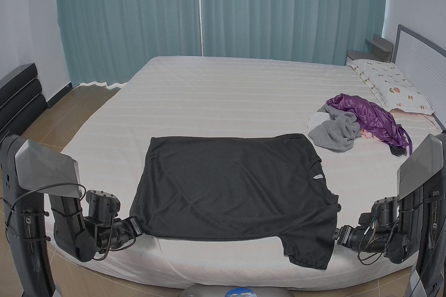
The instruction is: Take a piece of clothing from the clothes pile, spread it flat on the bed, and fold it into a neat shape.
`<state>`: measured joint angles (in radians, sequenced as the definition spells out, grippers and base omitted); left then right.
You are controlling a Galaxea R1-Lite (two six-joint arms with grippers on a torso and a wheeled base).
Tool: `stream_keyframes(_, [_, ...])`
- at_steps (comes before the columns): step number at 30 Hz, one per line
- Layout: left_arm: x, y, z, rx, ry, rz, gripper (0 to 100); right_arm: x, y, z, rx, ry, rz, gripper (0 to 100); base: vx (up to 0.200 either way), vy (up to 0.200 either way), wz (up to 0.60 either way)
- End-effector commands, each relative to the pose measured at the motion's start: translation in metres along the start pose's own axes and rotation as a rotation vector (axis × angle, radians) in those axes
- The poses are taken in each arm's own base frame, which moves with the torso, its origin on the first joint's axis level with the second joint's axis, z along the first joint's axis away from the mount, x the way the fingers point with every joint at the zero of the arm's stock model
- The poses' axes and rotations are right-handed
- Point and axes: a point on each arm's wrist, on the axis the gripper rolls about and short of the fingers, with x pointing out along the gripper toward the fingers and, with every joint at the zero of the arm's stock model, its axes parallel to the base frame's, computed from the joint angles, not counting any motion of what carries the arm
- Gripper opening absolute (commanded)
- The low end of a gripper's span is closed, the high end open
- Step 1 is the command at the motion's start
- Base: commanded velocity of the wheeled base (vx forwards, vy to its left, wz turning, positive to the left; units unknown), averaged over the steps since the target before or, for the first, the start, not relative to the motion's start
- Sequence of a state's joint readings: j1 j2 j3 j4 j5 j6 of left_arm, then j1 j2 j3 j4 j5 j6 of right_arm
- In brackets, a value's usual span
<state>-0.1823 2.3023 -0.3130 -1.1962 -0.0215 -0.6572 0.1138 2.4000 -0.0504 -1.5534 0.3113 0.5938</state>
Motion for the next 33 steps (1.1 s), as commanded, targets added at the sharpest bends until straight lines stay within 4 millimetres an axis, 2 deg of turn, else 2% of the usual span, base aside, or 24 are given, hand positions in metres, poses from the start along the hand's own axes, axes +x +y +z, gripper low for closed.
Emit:
stream_keyframes(1, [0.000,0.000,0.000,-0.001,0.000,0.000,0,0.005,0.001,-0.007,-0.011,0.030,-0.001,100,0.000,0.000,0.00])
stream_keyframes(15, [0.000,0.000,0.000,-0.001,0.000,0.000,0,0.017,0.002,-0.003,-0.021,-0.009,-0.012,100,0.000,0.000,0.00])
stream_keyframes(16, [0.000,0.000,0.000,-0.001,0.000,0.000,0,0.017,0.003,-0.003,-0.021,-0.010,-0.012,0,0.000,0.000,0.00])
stream_keyframes(33, [0.000,0.000,0.000,0.001,-0.001,-0.001,0,-0.006,0.003,-0.002,0.002,-0.023,-0.028,0,0.000,0.000,0.00])
